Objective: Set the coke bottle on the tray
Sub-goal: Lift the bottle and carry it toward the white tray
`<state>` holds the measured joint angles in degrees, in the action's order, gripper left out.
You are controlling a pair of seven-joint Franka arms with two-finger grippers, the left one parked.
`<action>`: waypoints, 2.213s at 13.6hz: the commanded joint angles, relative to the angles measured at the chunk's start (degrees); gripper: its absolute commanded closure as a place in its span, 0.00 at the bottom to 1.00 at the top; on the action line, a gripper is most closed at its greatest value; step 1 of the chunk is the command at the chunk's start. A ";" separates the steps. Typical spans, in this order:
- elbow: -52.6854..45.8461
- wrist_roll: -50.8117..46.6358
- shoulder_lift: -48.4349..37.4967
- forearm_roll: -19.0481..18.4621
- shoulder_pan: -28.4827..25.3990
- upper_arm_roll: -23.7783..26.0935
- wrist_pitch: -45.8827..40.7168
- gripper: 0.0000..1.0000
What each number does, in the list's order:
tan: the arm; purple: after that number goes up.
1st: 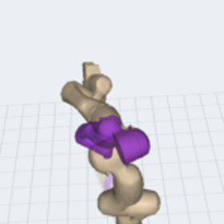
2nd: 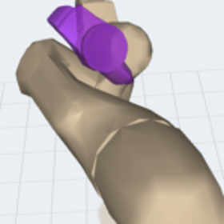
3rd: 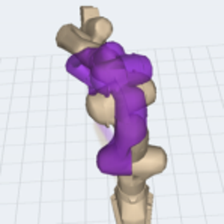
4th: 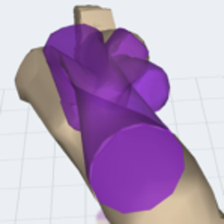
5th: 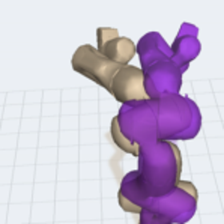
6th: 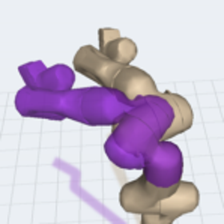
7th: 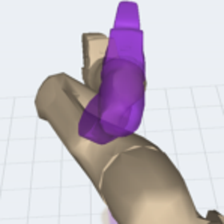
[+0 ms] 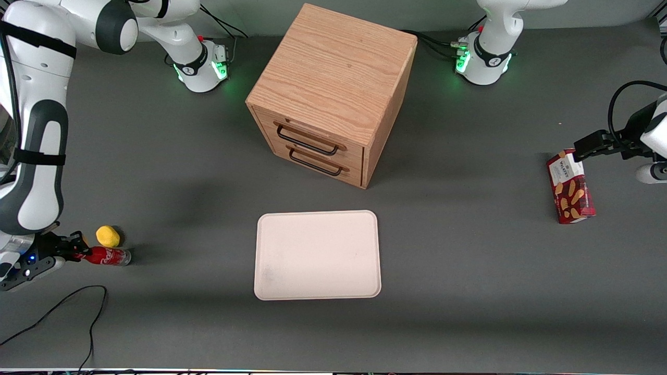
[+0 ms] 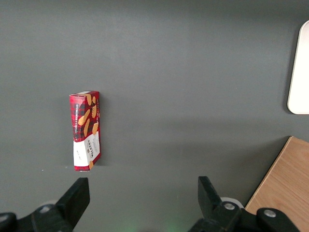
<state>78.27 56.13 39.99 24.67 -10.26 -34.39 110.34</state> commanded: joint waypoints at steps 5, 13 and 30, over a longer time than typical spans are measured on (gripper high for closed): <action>-14.52 -11.02 -3.78 -9.47 -1.69 0.72 -18.91 1.00; -24.65 -43.25 -6.24 -15.18 -1.95 23.02 -29.22 1.00; -23.43 -66.06 7.73 -31.43 -3.45 45.99 -1.55 1.00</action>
<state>54.79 -7.65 47.43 -3.81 -13.49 10.80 106.63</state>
